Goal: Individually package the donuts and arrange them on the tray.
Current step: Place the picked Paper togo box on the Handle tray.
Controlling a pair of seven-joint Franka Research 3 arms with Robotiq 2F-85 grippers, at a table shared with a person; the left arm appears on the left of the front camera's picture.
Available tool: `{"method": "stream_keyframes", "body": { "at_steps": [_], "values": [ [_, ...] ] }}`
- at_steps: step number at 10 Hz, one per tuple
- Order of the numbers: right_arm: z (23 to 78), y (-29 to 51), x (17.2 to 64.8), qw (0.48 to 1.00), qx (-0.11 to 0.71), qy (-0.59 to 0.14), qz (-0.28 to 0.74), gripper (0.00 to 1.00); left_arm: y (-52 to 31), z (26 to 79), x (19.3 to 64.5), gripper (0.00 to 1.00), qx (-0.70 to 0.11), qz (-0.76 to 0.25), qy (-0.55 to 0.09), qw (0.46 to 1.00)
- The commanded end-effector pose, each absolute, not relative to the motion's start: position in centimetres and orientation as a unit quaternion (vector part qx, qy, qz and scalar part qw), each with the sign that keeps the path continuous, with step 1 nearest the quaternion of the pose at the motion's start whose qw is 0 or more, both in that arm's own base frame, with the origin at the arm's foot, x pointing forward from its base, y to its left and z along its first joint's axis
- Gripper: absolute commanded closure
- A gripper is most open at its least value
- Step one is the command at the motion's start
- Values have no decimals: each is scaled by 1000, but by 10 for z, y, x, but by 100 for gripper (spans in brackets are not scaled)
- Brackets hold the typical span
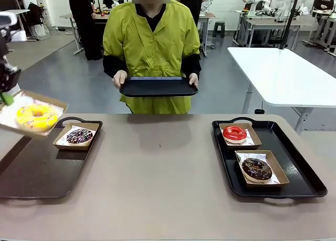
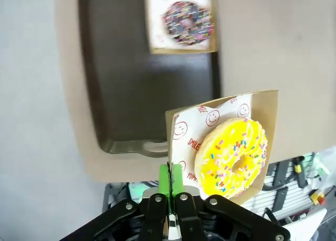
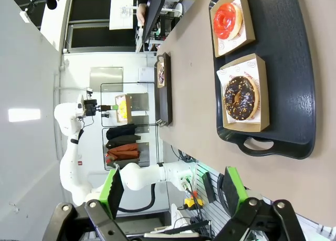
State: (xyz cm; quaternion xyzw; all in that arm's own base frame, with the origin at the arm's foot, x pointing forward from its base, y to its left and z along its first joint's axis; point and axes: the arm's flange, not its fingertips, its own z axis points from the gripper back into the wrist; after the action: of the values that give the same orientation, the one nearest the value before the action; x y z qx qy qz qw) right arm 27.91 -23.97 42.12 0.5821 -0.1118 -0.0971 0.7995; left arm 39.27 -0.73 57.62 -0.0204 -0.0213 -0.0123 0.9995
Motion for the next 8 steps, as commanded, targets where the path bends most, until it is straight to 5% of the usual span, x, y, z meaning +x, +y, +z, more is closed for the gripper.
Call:
{"method": "stream_keyframes", "body": {
  "at_steps": [1,4,8],
  "values": [
    [421,-240,278,796,587,-113,-96,0,19,536,387,99,-22,-8,-32,999],
    [421,-240,278,796,587,-113,-96,0,40,491,398,99,-16,-30,-17,999],
    [421,-240,278,796,587,-113,-96,0,36,496,392,99,-23,-11,-12,1000]
  ]
}}
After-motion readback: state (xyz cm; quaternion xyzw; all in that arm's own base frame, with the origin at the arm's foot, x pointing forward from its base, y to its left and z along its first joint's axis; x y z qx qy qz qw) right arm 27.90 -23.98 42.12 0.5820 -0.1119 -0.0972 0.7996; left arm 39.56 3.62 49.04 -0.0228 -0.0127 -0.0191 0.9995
